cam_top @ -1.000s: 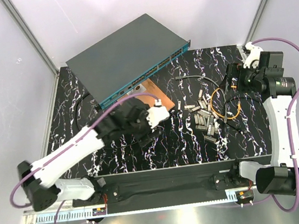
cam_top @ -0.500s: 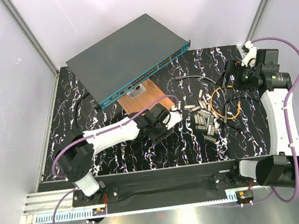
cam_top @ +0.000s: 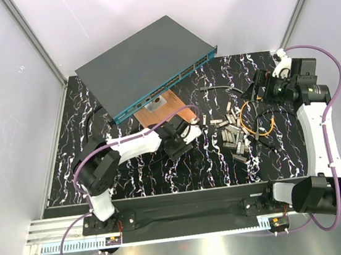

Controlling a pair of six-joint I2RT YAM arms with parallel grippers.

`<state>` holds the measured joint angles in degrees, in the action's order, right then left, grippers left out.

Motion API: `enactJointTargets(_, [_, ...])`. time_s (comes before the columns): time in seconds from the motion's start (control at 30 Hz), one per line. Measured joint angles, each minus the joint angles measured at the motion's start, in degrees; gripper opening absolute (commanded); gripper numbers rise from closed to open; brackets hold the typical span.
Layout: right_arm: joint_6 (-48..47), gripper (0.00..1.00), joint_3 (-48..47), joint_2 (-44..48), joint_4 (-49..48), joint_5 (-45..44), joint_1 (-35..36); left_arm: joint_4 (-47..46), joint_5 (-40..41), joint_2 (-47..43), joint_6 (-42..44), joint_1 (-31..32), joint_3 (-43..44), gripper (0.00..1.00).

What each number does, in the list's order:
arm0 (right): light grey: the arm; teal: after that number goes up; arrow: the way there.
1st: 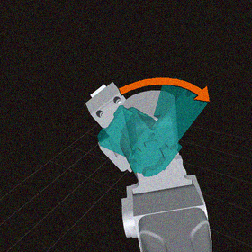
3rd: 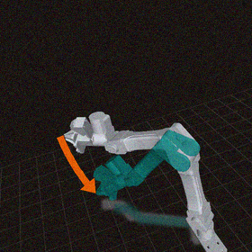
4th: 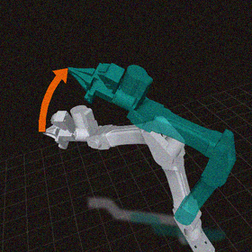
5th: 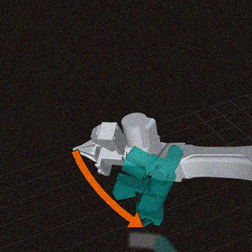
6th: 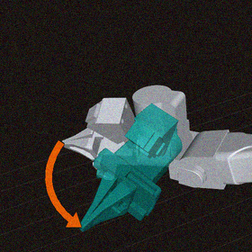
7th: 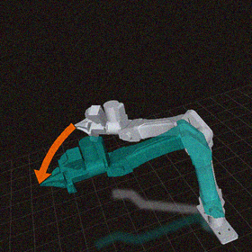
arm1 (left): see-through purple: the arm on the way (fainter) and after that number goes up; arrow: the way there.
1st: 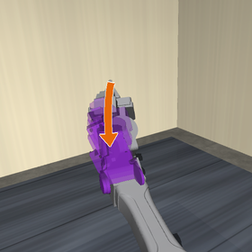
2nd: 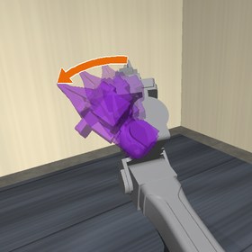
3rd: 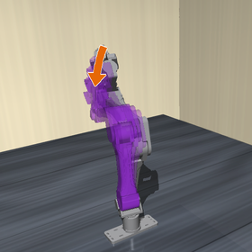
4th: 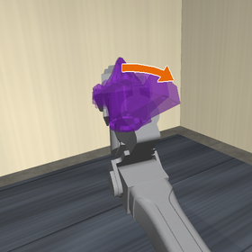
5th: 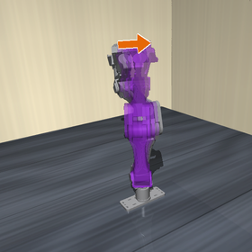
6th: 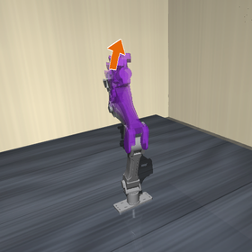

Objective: Insert the plug into the switch port

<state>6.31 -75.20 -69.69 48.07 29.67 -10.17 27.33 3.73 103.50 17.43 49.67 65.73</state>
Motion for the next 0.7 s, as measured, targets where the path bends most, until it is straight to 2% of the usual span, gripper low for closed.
enactJointTargets(0.2, [-0.1,1.00,0.0,0.0,-0.2,3.3,0.0,0.1,-0.5,1.3,1.5,-1.2,0.7,0.64])
enactJointTargets(0.33, [0.0,1.00,0.0,0.0,-0.2,4.8,0.0,0.5,-2.0,2.1,1.8,-1.6,1.5,0.50])
enactJointTargets(0.37, [0.0,1.00,0.0,0.0,-0.2,5.2,0.0,0.8,-2.7,2.3,1.9,-1.7,1.9,0.43])
enactJointTargets(0.6, [1.5,1.00,0.0,0.0,-0.3,7.9,0.0,3.1,-9.1,3.6,1.4,-2.3,3.6,0.22])
enactJointTargets(0.67, [2.1,1.00,0.0,0.0,-0.5,9.0,0.0,3.7,-10.7,4.0,0.9,-2.4,4.1,0.14])
enactJointTargets(0.7, [2.4,1.00,0.0,0.0,-0.5,9.4,0.0,3.9,-11.5,4.2,0.7,-2.4,4.4,0.07])
